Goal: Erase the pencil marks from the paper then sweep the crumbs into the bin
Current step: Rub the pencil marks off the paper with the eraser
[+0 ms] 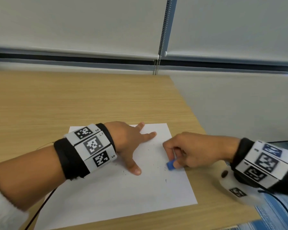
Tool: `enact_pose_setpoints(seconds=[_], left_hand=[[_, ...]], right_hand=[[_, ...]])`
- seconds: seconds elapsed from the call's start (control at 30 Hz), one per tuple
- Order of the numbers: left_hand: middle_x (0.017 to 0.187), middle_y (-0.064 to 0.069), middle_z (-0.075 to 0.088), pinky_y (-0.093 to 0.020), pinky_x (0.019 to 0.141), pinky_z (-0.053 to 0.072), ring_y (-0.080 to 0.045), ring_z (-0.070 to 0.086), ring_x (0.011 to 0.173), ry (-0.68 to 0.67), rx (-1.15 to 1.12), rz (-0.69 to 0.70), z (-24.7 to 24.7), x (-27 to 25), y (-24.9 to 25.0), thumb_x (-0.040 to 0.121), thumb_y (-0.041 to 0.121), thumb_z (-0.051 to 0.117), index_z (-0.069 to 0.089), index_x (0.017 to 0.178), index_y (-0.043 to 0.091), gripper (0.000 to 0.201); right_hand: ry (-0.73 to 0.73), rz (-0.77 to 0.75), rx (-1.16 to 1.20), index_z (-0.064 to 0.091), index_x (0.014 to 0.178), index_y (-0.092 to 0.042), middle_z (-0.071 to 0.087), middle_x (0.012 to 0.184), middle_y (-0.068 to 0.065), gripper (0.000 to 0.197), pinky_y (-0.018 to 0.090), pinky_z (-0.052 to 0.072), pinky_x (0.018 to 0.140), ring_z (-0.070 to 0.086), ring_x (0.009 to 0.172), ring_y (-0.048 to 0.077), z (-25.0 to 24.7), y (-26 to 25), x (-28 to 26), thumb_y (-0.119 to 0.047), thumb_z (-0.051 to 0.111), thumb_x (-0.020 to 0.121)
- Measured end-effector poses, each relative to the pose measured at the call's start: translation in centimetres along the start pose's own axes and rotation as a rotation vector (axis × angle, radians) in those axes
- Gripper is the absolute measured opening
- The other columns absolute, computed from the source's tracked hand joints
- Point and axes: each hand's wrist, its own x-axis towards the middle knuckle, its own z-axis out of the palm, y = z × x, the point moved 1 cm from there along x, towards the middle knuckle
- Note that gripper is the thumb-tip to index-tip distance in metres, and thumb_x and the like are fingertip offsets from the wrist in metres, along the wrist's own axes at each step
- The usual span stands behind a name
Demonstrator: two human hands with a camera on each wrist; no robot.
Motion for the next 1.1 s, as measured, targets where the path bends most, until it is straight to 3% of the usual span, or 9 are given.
enact_pose_setpoints(seconds=[0.1, 0.27, 0.47, 0.57, 0.73, 0.93, 1.1], left_hand=[[0.158, 0.001, -0.029, -0.042, 0.100, 0.039, -0.037, 0.026, 0.144, 0.004, 0.000, 0.003, 0.0, 0.0, -0.1, 0.069, 0.072, 0.068, -0.027, 0.144, 0.046, 0.124], [0.158, 0.003, -0.028, -0.045, 0.105, 0.037, -0.038, 0.023, 0.144, 0.005, -0.008, 0.007, 0.0, -0.3, -0.1, 0.069, 0.071, 0.069, -0.026, 0.144, 0.047, 0.123], [0.158, 0.004, -0.029, -0.046, 0.108, 0.034, -0.034, 0.005, 0.149, 0.056, 0.049, 0.053, 0.0, -0.5, 0.1, 0.072, 0.068, 0.068, -0.017, 0.151, 0.039, 0.120], [0.160, 0.006, -0.024, -0.046, 0.109, 0.032, -0.031, 0.006, 0.149, 0.044, 0.049, 0.088, -0.1, -0.4, 0.3, 0.075, 0.064, 0.069, -0.018, 0.151, 0.037, 0.118], [0.161, 0.001, -0.022, -0.045, 0.100, 0.041, -0.035, 0.016, 0.147, 0.037, 0.060, 0.113, -0.3, 0.1, 0.4, 0.075, 0.063, 0.070, -0.020, 0.148, 0.047, 0.117], [0.161, 0.002, -0.022, -0.047, 0.108, 0.033, -0.036, 0.007, 0.148, 0.040, 0.051, 0.107, 0.0, 0.1, 0.4, 0.075, 0.062, 0.070, -0.021, 0.146, 0.049, 0.116], [0.160, 0.002, -0.023, -0.048, 0.106, 0.035, -0.038, 0.009, 0.148, 0.032, 0.036, 0.115, -0.2, 0.1, 0.3, 0.075, 0.063, 0.070, -0.020, 0.146, 0.050, 0.115]], right_hand=[[0.135, 0.048, -0.046, 0.049, 0.079, -0.030, 0.056, 0.073, -0.010, 0.018, 0.023, 0.042, 0.060, 0.051, 0.066, 0.008, 0.0, 0.2, 0.6, -0.028, 0.064, 0.089], [-0.026, -0.029, -0.056, 0.048, 0.079, -0.028, 0.055, 0.070, -0.005, 0.018, 0.027, 0.041, 0.058, 0.046, 0.061, 0.010, 1.0, -0.9, -1.4, -0.024, 0.064, 0.088], [0.090, 0.036, -0.049, 0.050, 0.092, -0.031, 0.058, 0.080, -0.009, 0.013, 0.023, 0.043, 0.061, 0.054, 0.071, 0.011, 0.3, -0.3, 0.3, -0.028, 0.062, 0.090], [0.105, 0.036, 0.000, 0.052, 0.091, -0.031, 0.059, 0.075, -0.007, 0.012, 0.024, 0.045, 0.061, 0.054, 0.069, 0.012, 0.5, 0.0, 0.2, -0.028, 0.063, 0.090], [0.176, 0.015, 0.084, 0.056, 0.088, -0.022, 0.064, 0.077, 0.002, 0.008, 0.019, 0.043, 0.057, 0.053, 0.063, 0.009, 0.6, 0.2, 0.3, -0.023, 0.064, 0.089], [-0.060, -0.060, 0.058, 0.058, 0.082, -0.025, 0.061, 0.071, -0.002, 0.012, 0.017, 0.043, 0.057, 0.051, 0.059, 0.004, 0.4, -1.0, -0.1, -0.018, 0.067, 0.085], [0.197, 0.002, 0.055, 0.053, 0.081, -0.030, 0.056, 0.070, -0.009, 0.017, 0.019, 0.040, 0.057, 0.051, 0.061, 0.006, 0.1, -0.1, 1.4, -0.023, 0.068, 0.087]])
